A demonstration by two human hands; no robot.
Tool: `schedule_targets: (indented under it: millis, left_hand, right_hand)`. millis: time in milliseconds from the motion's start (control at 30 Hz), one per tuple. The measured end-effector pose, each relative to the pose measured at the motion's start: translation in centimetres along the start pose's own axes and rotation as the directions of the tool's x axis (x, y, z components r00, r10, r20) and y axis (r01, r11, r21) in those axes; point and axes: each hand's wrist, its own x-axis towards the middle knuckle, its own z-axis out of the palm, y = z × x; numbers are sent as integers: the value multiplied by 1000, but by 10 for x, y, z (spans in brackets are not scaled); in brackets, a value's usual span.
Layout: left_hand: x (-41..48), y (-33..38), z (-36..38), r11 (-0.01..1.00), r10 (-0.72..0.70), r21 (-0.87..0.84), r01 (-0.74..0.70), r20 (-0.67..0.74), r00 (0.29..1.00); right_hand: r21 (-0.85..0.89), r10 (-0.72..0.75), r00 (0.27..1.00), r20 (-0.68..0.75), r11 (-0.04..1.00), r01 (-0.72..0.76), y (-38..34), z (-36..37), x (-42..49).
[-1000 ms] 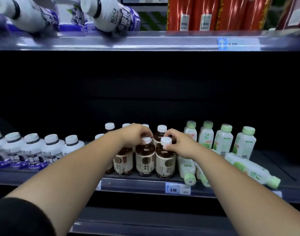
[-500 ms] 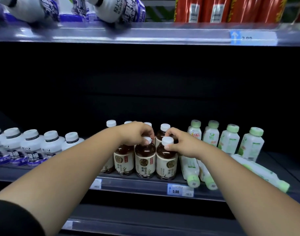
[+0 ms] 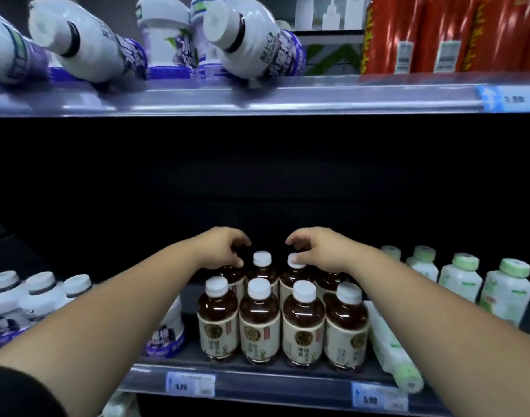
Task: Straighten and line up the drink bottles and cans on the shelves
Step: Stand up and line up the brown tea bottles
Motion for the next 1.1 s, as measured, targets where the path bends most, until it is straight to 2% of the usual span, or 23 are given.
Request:
schedule_targets:
  millis: [200, 300, 467, 567, 667, 767, 833, 933, 1033, 1100]
  left_hand:
    - [26, -34, 4, 993, 62, 98, -71, 99, 993]
    - [35, -45, 2, 989, 105, 92, -119, 149, 983]
    - [39, -51, -4, 980, 174, 60, -191, 218, 960]
    - [40, -48, -6, 966, 191, 120, -227, 255, 948]
    - [43, -43, -12, 950, 187, 182, -255, 324, 928]
    - [45, -33, -16, 961, 130, 177, -214, 393, 910]
    - [47, -20, -15, 964, 142, 163, -208, 347, 927]
    - [54, 7, -7, 962, 235, 73, -262, 260, 937]
    - [64, 36, 12, 955, 282, 6, -297, 299, 912]
    - [71, 51, 28, 951, 294, -1, -309, 314, 903]
  right_hand:
    - [-146, 31, 979, 201, 989, -1, -28, 35, 56]
    - [-180, 57, 968, 244, 984, -13, -32, 49, 73]
    - [-241, 54, 967, 249, 971, 8, -34, 50, 80]
    - [-221, 55, 961, 271, 975, 6, -34, 46, 76]
    - [-131, 61, 955, 291, 991, -23, -30, 40, 67]
    - [-22, 87, 972, 219, 996, -85, -19, 22, 53]
    - [-20, 136, 978, 159, 991, -134, -7, 3, 42]
    - [-148, 265, 954, 140, 958, -244, 22, -21, 22]
    - [-201, 352, 923, 157, 926, -319, 48, -26, 6]
    - [-155, 346, 926, 154, 934, -323, 57, -21, 1]
